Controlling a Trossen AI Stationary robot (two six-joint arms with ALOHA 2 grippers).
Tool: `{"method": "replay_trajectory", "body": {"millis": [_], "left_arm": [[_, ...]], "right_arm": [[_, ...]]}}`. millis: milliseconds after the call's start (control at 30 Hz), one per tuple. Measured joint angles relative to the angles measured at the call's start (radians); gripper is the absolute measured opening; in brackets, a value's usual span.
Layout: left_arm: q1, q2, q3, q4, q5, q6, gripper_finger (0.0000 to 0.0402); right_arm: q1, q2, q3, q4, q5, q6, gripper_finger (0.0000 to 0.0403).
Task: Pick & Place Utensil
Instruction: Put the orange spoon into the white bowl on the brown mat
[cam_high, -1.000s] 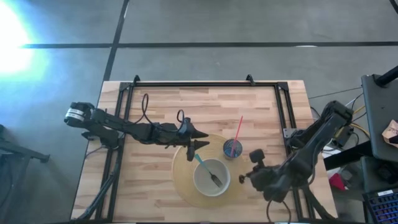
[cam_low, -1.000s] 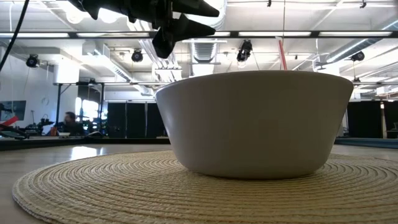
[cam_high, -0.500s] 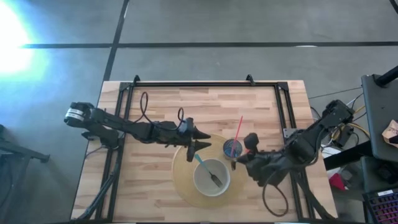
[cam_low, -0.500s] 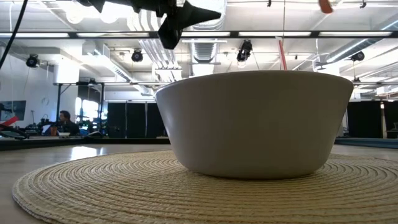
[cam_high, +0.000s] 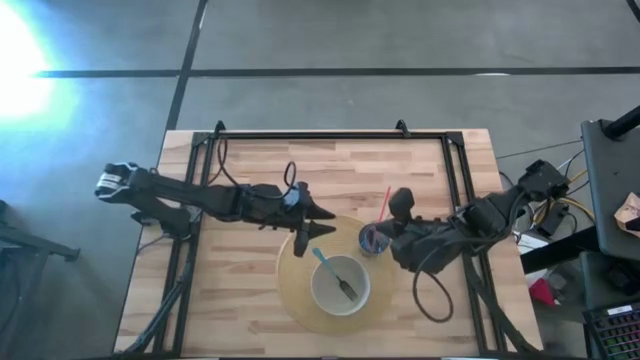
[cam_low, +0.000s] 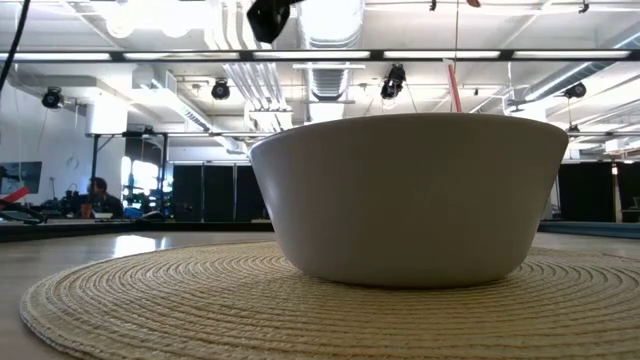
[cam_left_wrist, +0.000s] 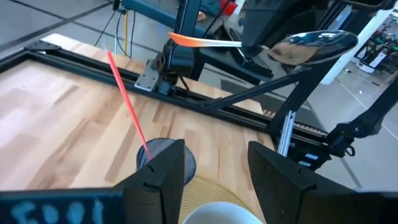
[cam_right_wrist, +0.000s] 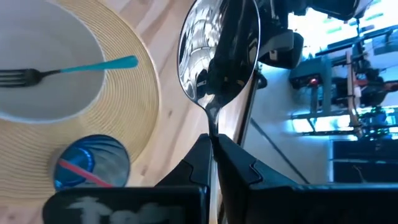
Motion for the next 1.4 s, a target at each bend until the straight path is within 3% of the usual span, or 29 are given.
{"method": "replay_trajectory", "body": {"millis": [167, 533, 767, 1033, 1167, 1400], "left_arm": [[0.001, -0.026, 0.012, -0.033, 0.0, 0.0, 0.0168], [0.005, -0.078, 0.014, -0.064, -0.014, 0.016, 0.0168], [0.005, -0.071, 0.013, -0.068, -0.034, 0.022, 0.0168], [0.005, -0.07, -0.004, -0.072, -0.046, 0.041, 0.0168], [0.005, -0.071, -0.005, -0.121, -0.051, 0.042, 0.0168], [0.005, -0.071, -0.005, -0.183, -0.134, 0.073, 0.0168]], "right_arm": [[-0.012, 0.0, 0.02, 0.003, 0.014, -0.083, 0.0011], [-0.028, 0.001, 0.029, 0.092, 0.181, -0.364, 0.0011], [-0.097, 0.029, 0.029, 0.098, 0.189, -0.399, 0.0011], [-0.17, 0.149, 0.028, 0.068, 0.222, -0.453, 0.0011], [-0.194, 0.208, 0.028, 0.068, 0.29, -0.512, 0.0011], [-0.22, 0.291, 0.028, 0.071, 0.298, -0.57, 0.0011]]}}
